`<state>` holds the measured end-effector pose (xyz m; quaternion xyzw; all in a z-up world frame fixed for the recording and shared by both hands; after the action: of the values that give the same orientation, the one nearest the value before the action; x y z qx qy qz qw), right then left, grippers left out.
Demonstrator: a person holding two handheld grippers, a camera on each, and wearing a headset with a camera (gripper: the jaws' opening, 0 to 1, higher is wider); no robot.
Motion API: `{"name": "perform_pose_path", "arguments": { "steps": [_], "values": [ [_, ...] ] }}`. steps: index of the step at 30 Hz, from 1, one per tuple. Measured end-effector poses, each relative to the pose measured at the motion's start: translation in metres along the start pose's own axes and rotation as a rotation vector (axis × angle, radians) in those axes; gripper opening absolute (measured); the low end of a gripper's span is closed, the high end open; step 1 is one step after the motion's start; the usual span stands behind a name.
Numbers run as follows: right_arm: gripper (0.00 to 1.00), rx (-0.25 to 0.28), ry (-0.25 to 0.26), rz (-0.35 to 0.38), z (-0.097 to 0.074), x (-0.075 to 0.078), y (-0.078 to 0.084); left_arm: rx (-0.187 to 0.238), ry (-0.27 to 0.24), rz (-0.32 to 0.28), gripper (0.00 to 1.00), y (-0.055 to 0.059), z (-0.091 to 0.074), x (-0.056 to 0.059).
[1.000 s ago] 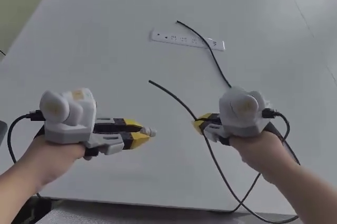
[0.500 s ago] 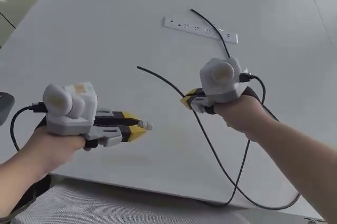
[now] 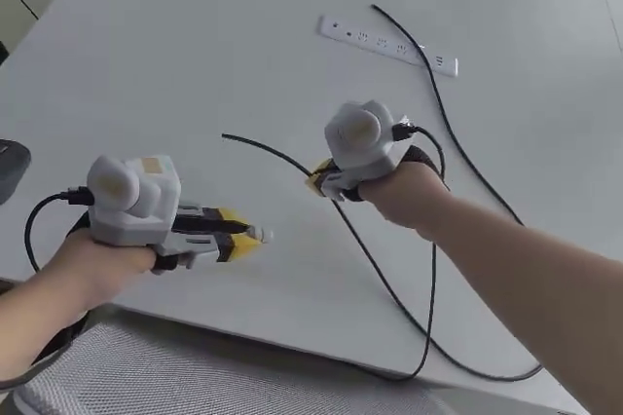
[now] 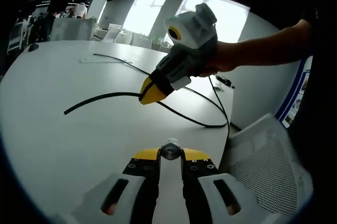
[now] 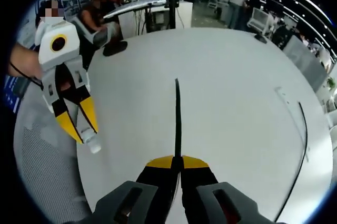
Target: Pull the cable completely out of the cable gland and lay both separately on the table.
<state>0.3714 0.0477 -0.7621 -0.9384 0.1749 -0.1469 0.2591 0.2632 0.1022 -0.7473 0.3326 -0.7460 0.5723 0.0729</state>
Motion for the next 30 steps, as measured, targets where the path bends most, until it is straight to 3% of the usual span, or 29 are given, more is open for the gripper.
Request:
{"name": "perform_pose_path", "arguments": {
  "steps": [9, 16, 30],
  "values": [
    [0.0, -0.005, 0.008, -0.012, 0.014, -0.007, 0.001, -0.017, -0.02, 0.005, 0.15, 0.011, 0.002, -0.011],
    [0.0, 0.022, 0.028, -0.004, 0.02, -0.012, 0.0, -0.031, -0.016, 0.007, 0.15, 0.02, 0.003, -0.013],
    [0.0, 0.015, 0.042, -0.001, 0.026, -0.014, 0.003, -0.061, -0.015, 0.024, 0.15, 0.027, 0.005, -0.014]
  ]
}}
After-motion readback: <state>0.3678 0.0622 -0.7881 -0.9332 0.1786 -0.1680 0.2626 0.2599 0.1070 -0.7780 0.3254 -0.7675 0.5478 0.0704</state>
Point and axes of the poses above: the centre of the closed fingertips' face, and the gripper's own axes: z roughly forward along the fingers, x roughly to its right, y roughly out of its underside, the point moved 2 cm from there along -z, roughly backward along the fingers, and after that the axes turned 12 degrees about y, right-handed, at the moved point
